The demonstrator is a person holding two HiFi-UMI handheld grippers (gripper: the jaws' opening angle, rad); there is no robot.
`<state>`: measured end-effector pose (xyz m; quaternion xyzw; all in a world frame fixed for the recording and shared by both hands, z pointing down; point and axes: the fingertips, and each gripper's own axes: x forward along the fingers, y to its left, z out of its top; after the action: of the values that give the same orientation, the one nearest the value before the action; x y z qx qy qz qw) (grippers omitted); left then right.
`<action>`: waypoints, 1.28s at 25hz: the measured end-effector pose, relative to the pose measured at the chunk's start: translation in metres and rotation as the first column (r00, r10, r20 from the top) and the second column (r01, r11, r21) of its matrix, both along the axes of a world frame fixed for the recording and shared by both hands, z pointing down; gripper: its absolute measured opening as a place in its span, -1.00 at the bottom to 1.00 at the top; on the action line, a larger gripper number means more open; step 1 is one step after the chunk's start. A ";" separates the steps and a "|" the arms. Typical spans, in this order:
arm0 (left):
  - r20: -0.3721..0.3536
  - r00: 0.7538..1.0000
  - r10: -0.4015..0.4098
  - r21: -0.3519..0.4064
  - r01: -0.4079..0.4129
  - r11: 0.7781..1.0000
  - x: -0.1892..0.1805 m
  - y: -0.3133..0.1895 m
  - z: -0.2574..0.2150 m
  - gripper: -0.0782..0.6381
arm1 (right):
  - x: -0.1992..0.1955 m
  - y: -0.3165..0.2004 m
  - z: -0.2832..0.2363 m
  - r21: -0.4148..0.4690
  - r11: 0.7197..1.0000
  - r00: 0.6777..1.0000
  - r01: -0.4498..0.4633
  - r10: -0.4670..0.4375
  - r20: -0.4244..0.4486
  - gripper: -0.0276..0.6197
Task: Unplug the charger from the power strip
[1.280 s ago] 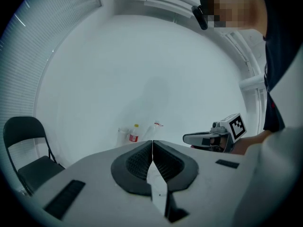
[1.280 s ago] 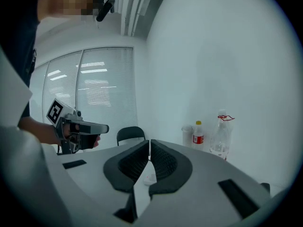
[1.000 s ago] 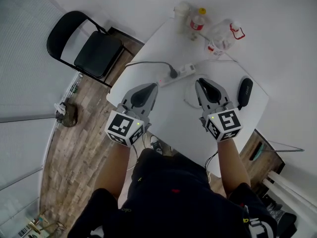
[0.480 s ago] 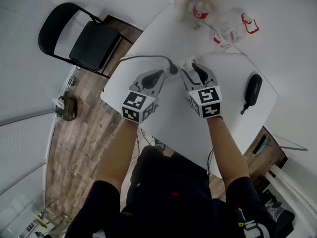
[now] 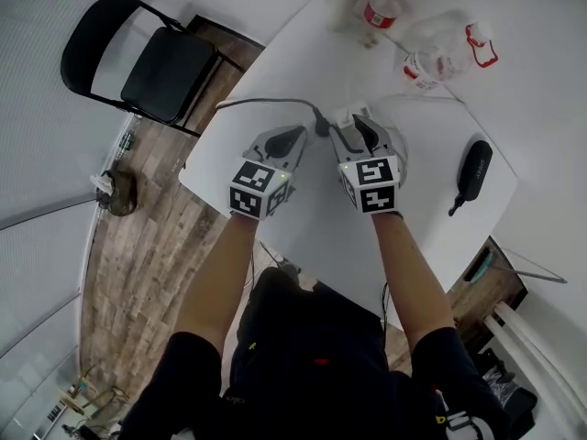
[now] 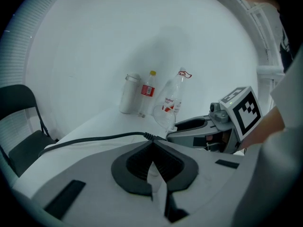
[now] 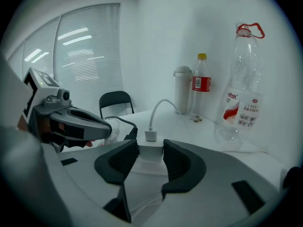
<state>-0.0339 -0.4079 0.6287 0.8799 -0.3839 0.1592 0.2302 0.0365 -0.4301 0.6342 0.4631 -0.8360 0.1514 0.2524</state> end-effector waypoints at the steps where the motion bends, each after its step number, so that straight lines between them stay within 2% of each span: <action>1: 0.002 1.000 0.002 0.002 -0.002 1.000 0.000 0.000 0.001 -0.72 | 0.001 -0.001 0.000 0.005 1.000 1.000 -0.006 0.006 0.003 -0.37; 9: -0.001 1.000 0.011 -0.005 -0.011 1.000 0.000 0.000 0.001 -0.72 | 0.003 0.001 -0.003 0.005 1.000 1.000 -0.024 0.024 0.012 -0.39; 12: 0.005 1.000 0.015 -0.017 -0.015 1.000 -0.001 -0.001 0.002 -0.72 | 0.006 -0.003 -0.043 0.087 0.994 0.997 -0.066 0.061 0.055 -0.39; 16: 0.038 0.999 -0.004 0.013 0.003 1.000 -0.001 0.001 -0.007 -0.72 | 0.017 0.012 -0.132 0.238 0.963 0.983 -0.129 0.092 0.162 -0.39; 20: -0.030 0.998 -0.055 0.131 0.059 0.990 -0.007 0.017 -0.063 -0.72 | 0.027 0.045 -0.195 0.347 0.928 0.972 -0.138 0.059 0.228 -0.39; 23: -0.080 0.994 -0.074 0.207 0.089 0.974 -0.015 0.037 -0.117 -0.72 | 0.037 0.069 -0.228 0.392 0.908 0.968 -0.144 0.047 0.248 -0.39; 29: -0.199 0.964 -0.177 0.312 0.234 0.921 -0.052 0.075 -0.224 -0.72 | 0.043 0.111 -0.260 0.449 0.883 0.975 -0.138 0.042 0.216 -0.39; 32: -0.213 0.961 -0.178 0.356 0.246 0.902 -0.064 0.099 -0.260 -0.72 | 0.045 0.131 -0.271 0.453 0.880 0.976 -0.143 0.051 0.210 -0.39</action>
<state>-0.0981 -0.3094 0.3692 0.8712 -0.4792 -0.0220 0.1048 0.0819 -0.2988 0.3628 0.5347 -0.8439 0.0028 0.0440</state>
